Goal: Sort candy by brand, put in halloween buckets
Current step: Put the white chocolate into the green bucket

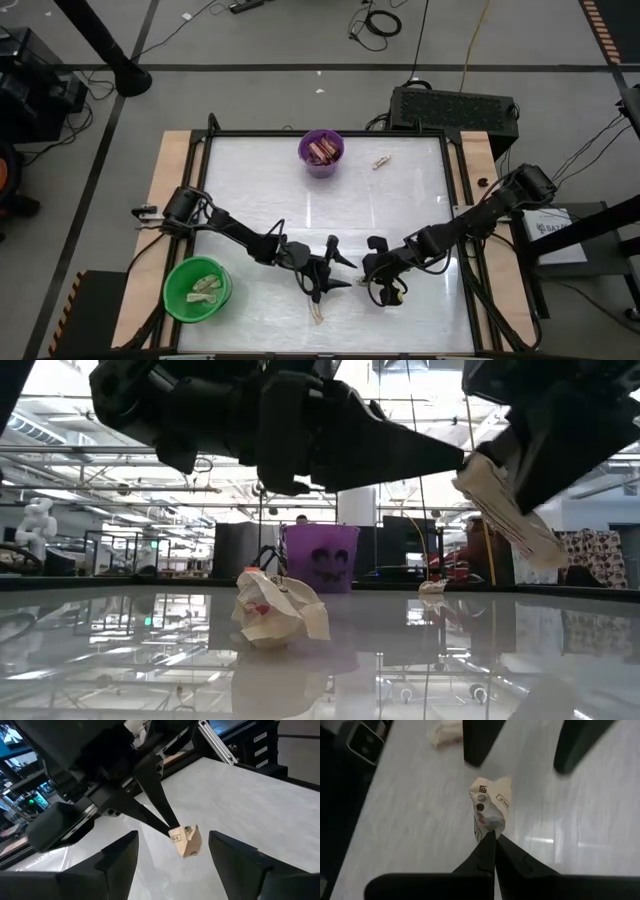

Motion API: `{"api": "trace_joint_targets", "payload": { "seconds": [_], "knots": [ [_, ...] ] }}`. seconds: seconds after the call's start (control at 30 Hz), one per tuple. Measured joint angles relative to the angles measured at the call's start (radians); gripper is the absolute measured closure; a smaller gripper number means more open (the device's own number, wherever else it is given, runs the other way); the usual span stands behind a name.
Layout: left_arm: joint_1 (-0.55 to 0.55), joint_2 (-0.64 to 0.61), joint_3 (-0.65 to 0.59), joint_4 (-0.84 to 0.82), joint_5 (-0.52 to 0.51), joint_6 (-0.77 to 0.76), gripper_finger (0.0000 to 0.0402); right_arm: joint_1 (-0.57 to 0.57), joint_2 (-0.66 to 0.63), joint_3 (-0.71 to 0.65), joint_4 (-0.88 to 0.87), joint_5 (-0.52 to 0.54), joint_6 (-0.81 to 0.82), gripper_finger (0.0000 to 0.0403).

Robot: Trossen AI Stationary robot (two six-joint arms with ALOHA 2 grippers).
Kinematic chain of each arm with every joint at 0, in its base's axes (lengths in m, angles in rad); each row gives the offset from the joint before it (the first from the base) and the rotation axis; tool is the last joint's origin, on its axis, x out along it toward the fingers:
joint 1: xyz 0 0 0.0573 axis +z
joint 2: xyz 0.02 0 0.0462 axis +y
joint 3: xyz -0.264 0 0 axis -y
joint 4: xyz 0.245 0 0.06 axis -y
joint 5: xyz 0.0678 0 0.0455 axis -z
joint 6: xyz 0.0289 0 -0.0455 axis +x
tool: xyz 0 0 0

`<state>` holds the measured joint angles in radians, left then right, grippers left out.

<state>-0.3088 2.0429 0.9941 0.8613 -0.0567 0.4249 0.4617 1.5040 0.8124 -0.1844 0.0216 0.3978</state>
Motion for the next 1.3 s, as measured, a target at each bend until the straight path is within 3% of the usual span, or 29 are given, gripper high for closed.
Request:
{"api": "trace_joint_targets", "payload": {
  "seconds": [0.47,1.17,1.3],
  "knots": [
    [0.013,0.0,0.006,-0.032,0.044,-0.08,0.0165,-0.025,0.0,0.0,0.04,0.004,-0.05,0.0402],
    [0.022,0.0,0.006,-0.041,0.045,-0.079,0.0388,-0.025,0.0,0.0,0.047,0.004,-0.074,0.0402],
    [0.021,0.0,0.006,-0.04,0.045,-0.073,0.0395,-0.025,0.0,0.0,0.047,0.004,-0.074,0.0401]
  ]
}}
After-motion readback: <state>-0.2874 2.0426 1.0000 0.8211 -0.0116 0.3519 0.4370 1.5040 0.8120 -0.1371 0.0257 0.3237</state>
